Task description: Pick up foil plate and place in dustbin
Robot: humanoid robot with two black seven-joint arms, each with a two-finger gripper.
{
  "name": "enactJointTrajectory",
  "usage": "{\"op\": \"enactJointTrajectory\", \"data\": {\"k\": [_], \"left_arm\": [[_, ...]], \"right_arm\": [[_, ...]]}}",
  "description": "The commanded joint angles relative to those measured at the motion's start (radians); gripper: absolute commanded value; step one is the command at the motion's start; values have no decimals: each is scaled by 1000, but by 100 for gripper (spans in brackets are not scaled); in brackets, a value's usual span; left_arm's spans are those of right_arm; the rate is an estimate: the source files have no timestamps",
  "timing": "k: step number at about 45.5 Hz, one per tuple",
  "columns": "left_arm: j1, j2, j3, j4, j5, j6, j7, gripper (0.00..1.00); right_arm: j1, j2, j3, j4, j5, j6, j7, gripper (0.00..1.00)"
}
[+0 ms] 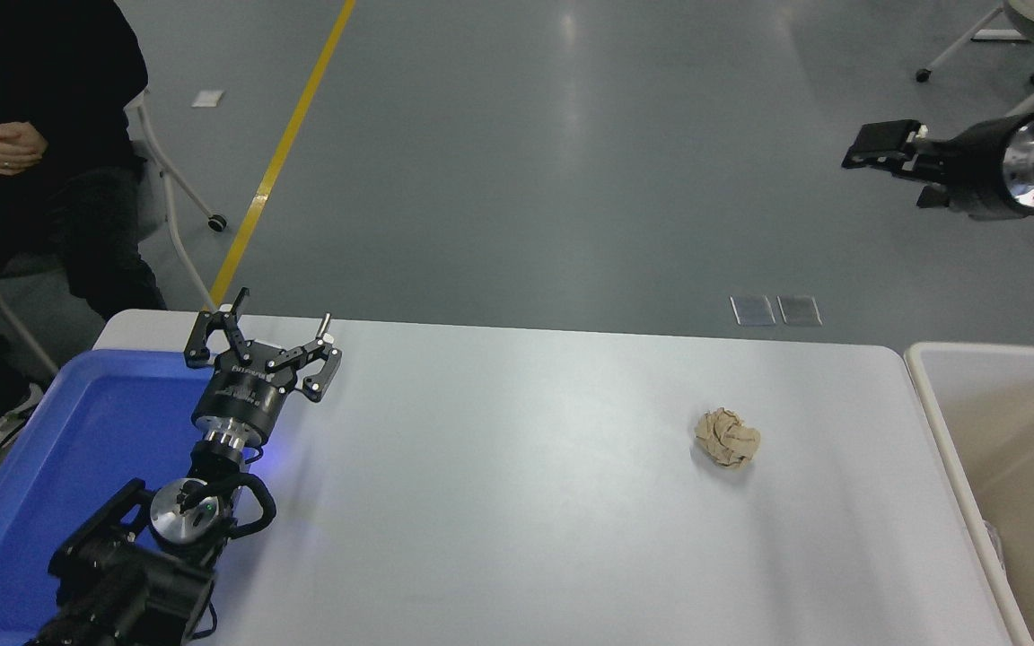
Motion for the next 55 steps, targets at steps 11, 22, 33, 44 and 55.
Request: {"op": "enactJointTrajectory", "data": {"k": [11,22,33,44,55], "left_arm": [[0,0,0,0,0,0,-1,99],[0,0,0,0,0,1,-1,99],[0,0,0,0,0,0,0,99],[0,0,0,0,0,0,-1,99],[0,0,0,0,0,1,-1,99]], "right_arm": [[222,147,-171,281,-10,182,4,100],[226,186,-168,298,42,254,4,100],[232,323,-176,295,153,271,3,100],[253,420,-237,283,303,274,-5,100],[268,420,-286,283,342,301,0,100]]}}
